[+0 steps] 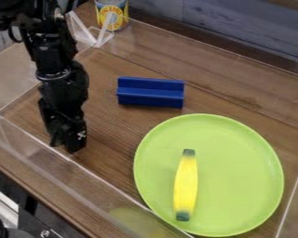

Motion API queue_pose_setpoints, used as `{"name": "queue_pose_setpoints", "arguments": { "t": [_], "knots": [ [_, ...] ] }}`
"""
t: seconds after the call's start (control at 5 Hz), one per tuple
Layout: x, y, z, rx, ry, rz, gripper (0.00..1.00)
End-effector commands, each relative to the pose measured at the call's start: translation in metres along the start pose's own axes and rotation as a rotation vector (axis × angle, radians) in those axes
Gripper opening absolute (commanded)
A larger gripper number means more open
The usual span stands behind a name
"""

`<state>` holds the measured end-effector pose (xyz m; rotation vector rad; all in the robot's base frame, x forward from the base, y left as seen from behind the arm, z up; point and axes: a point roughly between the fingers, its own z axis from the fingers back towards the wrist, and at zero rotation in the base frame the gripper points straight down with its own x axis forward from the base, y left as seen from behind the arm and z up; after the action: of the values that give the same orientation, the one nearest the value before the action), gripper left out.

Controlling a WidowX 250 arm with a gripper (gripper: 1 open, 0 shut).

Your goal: Remove the blue object from inside the green plate and put it on the table

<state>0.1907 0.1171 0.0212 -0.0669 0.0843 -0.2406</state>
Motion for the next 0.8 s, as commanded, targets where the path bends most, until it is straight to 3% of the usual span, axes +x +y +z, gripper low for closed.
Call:
{"name": "queue_pose_setpoints", "arguments": {
  "t": [0.0,0.4,0.6],
  "knots": [
    [0.013,0.008,0.008,0.020,-0.023,-0.045,1.00],
    [0.028,0.000,0.006,0.015,-0.024,-0.025,1.00],
    [0.035,-0.001,0.005,0.015,-0.021,-0.057,1.00]
  ]
}}
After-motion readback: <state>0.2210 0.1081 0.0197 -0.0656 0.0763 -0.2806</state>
